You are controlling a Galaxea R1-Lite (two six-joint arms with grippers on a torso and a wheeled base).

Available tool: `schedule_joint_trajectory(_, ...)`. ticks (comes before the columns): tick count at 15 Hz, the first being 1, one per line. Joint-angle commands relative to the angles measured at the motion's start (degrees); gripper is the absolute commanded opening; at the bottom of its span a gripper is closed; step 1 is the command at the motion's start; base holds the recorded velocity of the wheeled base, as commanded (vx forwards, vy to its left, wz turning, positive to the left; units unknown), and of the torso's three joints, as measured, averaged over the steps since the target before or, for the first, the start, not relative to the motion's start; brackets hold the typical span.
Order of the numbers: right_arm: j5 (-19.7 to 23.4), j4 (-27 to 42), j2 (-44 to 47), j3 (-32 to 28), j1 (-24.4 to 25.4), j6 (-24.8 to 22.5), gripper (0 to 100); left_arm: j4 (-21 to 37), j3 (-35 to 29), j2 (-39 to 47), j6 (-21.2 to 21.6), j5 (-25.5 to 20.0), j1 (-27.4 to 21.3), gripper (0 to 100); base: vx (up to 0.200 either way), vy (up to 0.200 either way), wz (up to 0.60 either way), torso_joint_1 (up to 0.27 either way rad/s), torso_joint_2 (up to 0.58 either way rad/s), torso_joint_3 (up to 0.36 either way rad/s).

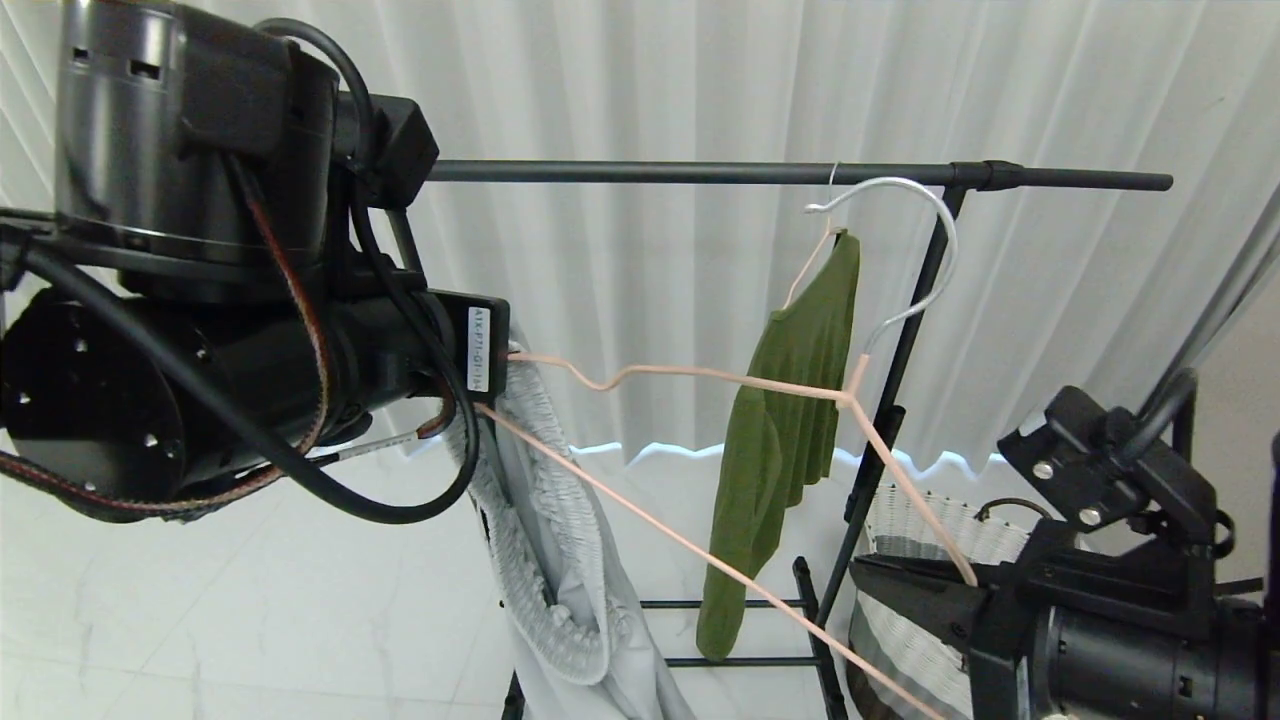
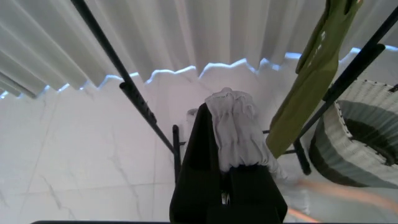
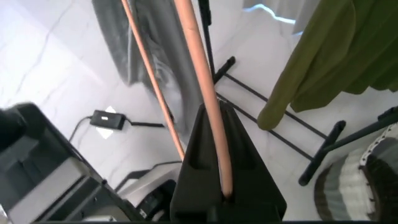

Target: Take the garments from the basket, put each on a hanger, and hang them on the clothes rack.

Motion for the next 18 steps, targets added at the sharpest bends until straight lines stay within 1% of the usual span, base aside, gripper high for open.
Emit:
schedule_joint_trajectory(1, -0.6, 0.0, 4.0, -2.6, 0.0, 1.3, 0, 0.0, -0.1, 1.2, -0.7, 0.6, -0.1, 0, 0.000, 0.000, 0.00, 0.000, 0.00, 0.000)
schedule_joint_trajectory(4, -2.1, 0.1, 6.4, -3.5, 0.1, 2.1, 0, 0.0, -2.3, 3.8, -2.0, 4.7, -0.1, 0, 0.000, 0.000, 0.00, 0.000, 0.00, 0.000)
schedule_joint_trajectory(7, -2.0, -0.1, 6.5, -4.2, 1.2, 2.4, 0, 0.0, -2.8, 5.5, -2.4, 5.0, 0.0, 0, 0.000, 0.000, 0.00, 0.000, 0.00, 0.000)
schedule_joint_trajectory(9, -1.9, -0.1, 6.4, -4.1, 4.7, 4.6, 0, 0.0, -4.4, 6.5, -3.9, 5.1, 0.0, 0, 0.000, 0.000, 0.00, 0.000, 0.00, 0.000)
schedule_joint_trajectory(10, -2.0, -0.2, 6.8, -4.1, 8.2, 7.1, 0, 0.0, -5.1, 7.1, -4.2, 5.3, 0.1, 0, 0.000, 0.000, 0.00, 0.000, 0.00, 0.000)
schedule_joint_trajectory(11, -2.5, -0.7, 8.2, -4.2, 10.7, 9.0, 0, 0.0, -5.1, 7.2, -4.2, 5.3, 0.1, 0, 0.000, 0.000, 0.00, 0.000, 0.00, 0.000)
schedule_joint_trajectory(12, -3.7, -2.1, 9.6, -4.0, 12.1, 10.2, 0, 0.0, -5.1, 7.3, -4.2, 5.3, 0.1, 0, 0.000, 0.000, 0.00, 0.000, 0.00, 0.000)
schedule_joint_trajectory(14, -8.3, -5.9, 13.2, -4.1, 11.9, 11.5, 0, 0.0, -5.1, 7.4, -4.2, 5.3, 0.1, 0, 0.000, 0.000, 0.00, 0.000, 0.00, 0.000)
schedule_joint_trajectory(15, -9.6, -7.2, 14.1, -4.2, 11.1, 12.4, 0, 0.0, -5.1, 7.3, -4.2, 5.3, 0.1, 0, 0.000, 0.000, 0.00, 0.000, 0.00, 0.000)
schedule_joint_trajectory(18, -11.0, -8.3, 14.1, -4.1, 9.4, 12.8, 0, 0.1, -4.6, 6.6, -4.1, 5.4, 0.1, 0, 0.000, 0.000, 0.00, 0.000, 0.00, 0.000)
